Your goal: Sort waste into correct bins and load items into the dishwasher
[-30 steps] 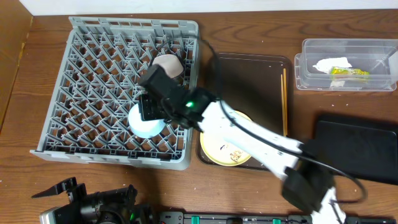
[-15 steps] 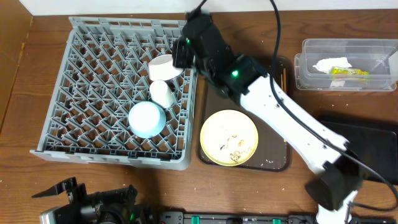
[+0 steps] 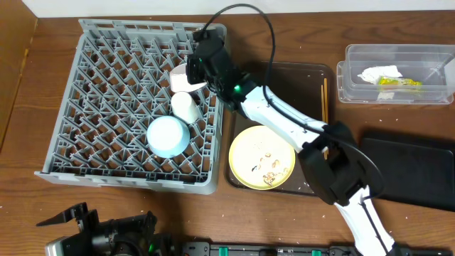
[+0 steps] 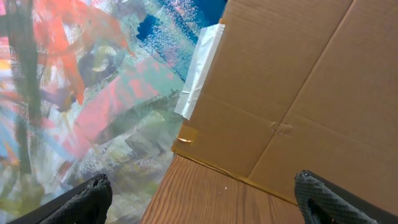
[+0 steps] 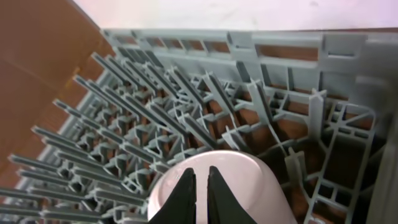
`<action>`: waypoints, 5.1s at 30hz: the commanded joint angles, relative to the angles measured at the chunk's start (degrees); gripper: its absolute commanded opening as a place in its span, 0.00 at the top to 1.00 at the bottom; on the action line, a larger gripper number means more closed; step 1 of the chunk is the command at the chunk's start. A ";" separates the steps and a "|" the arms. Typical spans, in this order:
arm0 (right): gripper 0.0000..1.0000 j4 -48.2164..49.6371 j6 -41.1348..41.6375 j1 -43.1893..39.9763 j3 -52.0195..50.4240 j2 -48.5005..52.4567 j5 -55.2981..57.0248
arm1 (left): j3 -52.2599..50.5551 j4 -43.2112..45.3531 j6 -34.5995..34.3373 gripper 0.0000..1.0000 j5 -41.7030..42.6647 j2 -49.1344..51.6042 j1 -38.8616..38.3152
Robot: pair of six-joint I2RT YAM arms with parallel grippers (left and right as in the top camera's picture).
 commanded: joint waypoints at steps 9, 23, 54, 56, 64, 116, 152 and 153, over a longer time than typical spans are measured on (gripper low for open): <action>0.96 -0.39 -4.70 0.17 0.04 0.15 -6.86 | 0.98 0.22 0.33 0.05 -2.95 -0.26 0.13; 0.96 -5.53 -13.53 0.00 0.04 0.59 -6.60 | 0.98 0.24 0.31 0.05 -2.95 -0.26 0.13; 0.99 1.33 -13.94 -0.31 0.09 -2.67 -2.10 | 0.98 0.24 0.31 0.05 -2.95 -0.26 0.13; 0.99 4.55 -11.32 -0.35 0.09 1.09 -2.08 | 0.98 0.22 0.31 0.05 -2.95 -0.26 0.13; 0.99 3.56 -9.55 -0.74 0.11 4.20 -2.36 | 0.98 0.24 0.31 0.05 -2.95 -0.26 0.13; 0.58 -50.23 -6.99 -25.09 -23.58 -20.41 3.67 | 0.98 0.22 0.31 0.05 -2.95 -0.26 0.13; 0.64 -33.48 -7.43 -27.30 -37.70 -20.11 1.95 | 0.98 0.22 0.31 0.05 -2.95 -0.26 0.13; 0.64 -33.16 -7.41 -27.30 -38.03 -20.11 1.95 | 0.98 0.24 0.31 0.05 -2.95 -0.26 0.13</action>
